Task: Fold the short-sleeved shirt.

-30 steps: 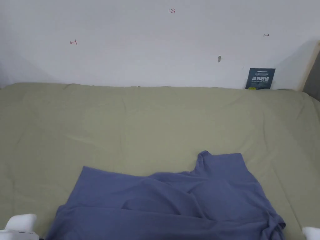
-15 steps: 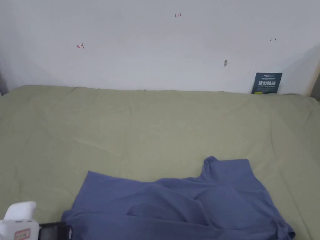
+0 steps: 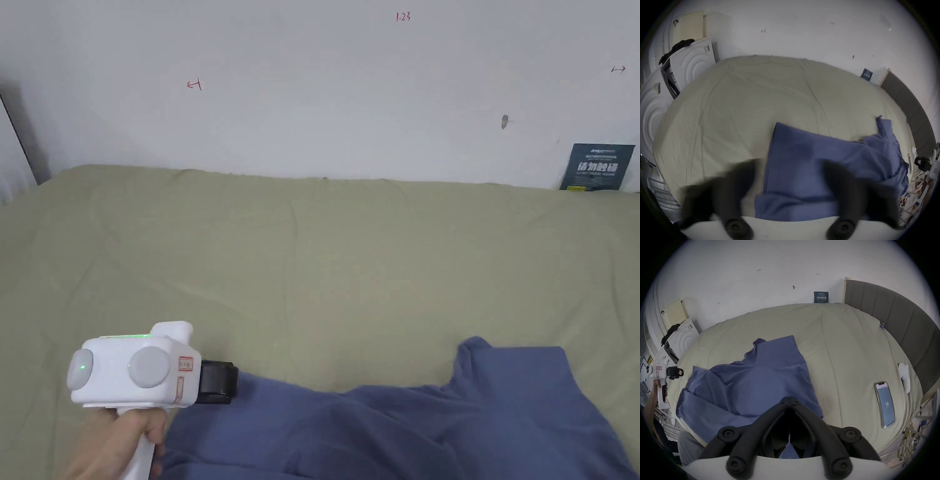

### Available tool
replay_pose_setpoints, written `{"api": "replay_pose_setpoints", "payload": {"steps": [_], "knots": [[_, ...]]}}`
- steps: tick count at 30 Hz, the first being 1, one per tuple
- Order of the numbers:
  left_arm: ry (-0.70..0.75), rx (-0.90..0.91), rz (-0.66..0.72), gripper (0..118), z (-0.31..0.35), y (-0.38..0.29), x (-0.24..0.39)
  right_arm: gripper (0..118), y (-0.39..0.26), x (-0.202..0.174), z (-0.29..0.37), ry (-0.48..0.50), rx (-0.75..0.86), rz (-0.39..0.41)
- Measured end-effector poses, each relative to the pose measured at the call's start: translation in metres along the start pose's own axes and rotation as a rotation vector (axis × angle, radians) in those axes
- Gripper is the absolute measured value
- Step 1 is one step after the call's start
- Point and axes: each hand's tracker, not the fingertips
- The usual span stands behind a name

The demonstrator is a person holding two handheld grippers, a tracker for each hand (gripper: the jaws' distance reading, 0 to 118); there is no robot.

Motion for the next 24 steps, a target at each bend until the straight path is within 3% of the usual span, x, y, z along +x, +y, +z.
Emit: {"api": "replay_pose_setpoints", "payload": {"steps": [3,6,10,12,13,14,15,16,17,21,24], "knots": [[0.07,-0.032,-0.026,113,-0.048,0.006,0.0,2,0.006,0.008,-0.018,-0.003,-0.026,-0.005],[0.102,-0.056,-0.052,113,-0.035,0.019,0.023,2,0.008,0.01,-0.028,-0.024,-0.052,0.011],[0.057,-0.064,-0.044,96,-0.037,0.018,0.026,2,0.013,0.02,-0.043,-0.037,-0.081,-0.007],[0.036,-0.027,-0.061,58,-0.022,0.017,0.027,2,0.019,0.023,-0.05,-0.035,-0.096,-0.02],[0.053,-0.016,-0.094,4,-0.018,0.018,0.026,2,0.022,0.023,-0.052,-0.03,-0.103,-0.02],[-0.028,-0.046,-0.093,0,-0.017,0.02,0.022,12,0.028,0.031,-0.061,-0.019,-0.113,-0.016],[-0.031,-0.069,-0.019,0,-0.015,0.031,0.014,43,0.033,0.031,-0.065,-0.021,-0.119,-0.01],[-0.033,-0.04,-0.005,0,-0.014,0.033,0.006,103,0.038,0.032,-0.07,0.009,-0.127,-0.003],[-0.035,-0.054,0.007,0,-0.013,0.038,0.002,118,0.043,0.032,-0.08,0.033,-0.161,0.0],[0.006,-0.023,-0.018,0,-0.017,0.028,0.015,117,0.069,0.032,-0.105,-0.006,-0.239,0.085],[0.031,-0.027,-0.053,0,-0.015,0.029,0.023,117,0.079,0.026,-0.141,0.0,-0.278,0.085]]}}
